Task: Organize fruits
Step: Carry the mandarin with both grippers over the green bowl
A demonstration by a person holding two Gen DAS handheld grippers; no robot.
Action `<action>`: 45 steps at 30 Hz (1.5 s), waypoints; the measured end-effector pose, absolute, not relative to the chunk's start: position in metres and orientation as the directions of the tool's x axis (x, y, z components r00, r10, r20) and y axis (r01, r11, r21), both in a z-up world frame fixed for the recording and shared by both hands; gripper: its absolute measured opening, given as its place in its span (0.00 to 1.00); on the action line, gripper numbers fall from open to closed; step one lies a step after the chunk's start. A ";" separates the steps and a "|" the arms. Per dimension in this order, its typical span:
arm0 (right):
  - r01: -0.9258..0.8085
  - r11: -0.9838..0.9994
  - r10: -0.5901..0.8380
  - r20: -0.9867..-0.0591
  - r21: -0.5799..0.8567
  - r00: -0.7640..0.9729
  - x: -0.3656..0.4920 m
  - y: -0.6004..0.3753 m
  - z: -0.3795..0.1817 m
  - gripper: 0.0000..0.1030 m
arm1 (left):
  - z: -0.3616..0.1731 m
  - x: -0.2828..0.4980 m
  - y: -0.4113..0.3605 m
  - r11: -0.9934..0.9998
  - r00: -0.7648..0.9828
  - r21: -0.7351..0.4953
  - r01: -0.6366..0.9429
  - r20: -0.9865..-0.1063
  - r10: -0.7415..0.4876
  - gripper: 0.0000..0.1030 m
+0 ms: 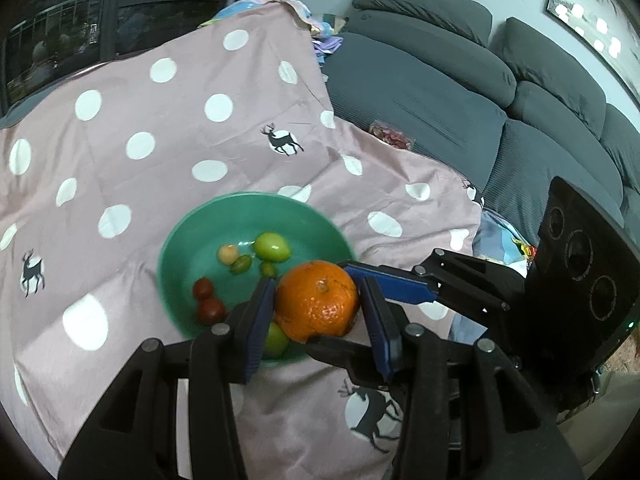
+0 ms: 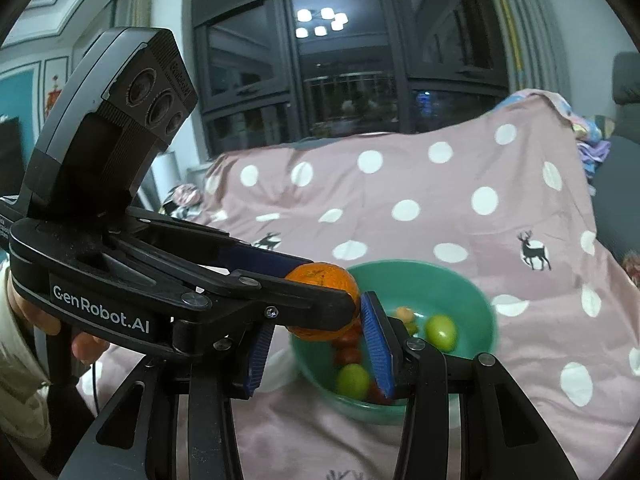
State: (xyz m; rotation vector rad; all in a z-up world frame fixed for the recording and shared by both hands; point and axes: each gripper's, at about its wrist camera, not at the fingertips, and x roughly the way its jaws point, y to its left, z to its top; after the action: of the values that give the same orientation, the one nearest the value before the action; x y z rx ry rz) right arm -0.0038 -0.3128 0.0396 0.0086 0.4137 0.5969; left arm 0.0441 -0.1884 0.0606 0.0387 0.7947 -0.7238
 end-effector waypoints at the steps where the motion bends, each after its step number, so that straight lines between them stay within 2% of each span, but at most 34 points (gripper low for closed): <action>1: -0.538 0.833 0.544 -0.376 0.132 0.750 -0.002 -0.317 0.039 0.44 | 0.060 0.046 -0.192 0.759 0.472 -0.230 0.609 -0.665 -0.579 0.42; 31: -0.503 0.842 0.528 -0.494 0.197 0.691 0.049 -0.335 0.007 0.44 | 0.021 0.095 -0.213 0.764 0.379 -0.312 0.564 -0.724 -0.576 0.42; 45: -0.478 0.857 0.491 -0.590 0.194 0.641 0.072 -0.328 0.001 0.44 | 0.006 0.112 -0.211 0.766 0.331 -0.368 0.528 -0.741 -0.584 0.42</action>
State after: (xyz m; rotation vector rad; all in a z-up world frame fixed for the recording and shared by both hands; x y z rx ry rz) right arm 0.0715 -0.3281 0.0010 0.0205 0.6791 0.5525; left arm 0.1116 -0.2107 0.0059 -0.0642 0.9962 -0.7272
